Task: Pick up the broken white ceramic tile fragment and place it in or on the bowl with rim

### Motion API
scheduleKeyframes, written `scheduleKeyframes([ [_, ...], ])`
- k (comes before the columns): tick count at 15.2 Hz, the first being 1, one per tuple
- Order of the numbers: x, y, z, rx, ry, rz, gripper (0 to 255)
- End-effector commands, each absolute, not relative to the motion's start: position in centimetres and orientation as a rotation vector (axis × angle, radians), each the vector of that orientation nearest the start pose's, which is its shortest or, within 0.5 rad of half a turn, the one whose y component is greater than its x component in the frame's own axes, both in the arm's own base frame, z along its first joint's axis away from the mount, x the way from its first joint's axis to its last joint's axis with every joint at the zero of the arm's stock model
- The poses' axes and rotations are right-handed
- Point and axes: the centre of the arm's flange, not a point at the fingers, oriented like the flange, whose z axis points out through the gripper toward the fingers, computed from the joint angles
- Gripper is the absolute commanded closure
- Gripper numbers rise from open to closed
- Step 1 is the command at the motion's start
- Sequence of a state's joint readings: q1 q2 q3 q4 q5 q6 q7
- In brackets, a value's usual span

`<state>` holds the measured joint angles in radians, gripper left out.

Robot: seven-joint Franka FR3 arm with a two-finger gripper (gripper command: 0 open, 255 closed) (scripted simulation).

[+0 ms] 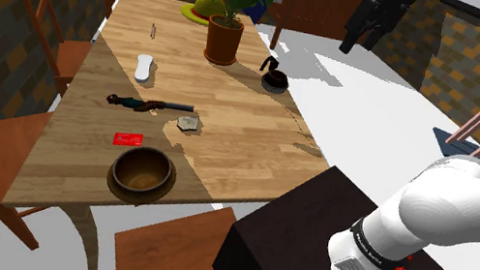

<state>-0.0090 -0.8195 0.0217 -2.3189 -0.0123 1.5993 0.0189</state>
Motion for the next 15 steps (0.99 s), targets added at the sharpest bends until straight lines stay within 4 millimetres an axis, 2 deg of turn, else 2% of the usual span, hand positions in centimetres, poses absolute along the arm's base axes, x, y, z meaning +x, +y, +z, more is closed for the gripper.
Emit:
scheduleKeyframes([
  [1,30.1,0.5,62.1,-3.164,0.02,-0.159,0],
  [15,40.4,6.3,48.0,-3.121,0.124,-0.122,0],
])
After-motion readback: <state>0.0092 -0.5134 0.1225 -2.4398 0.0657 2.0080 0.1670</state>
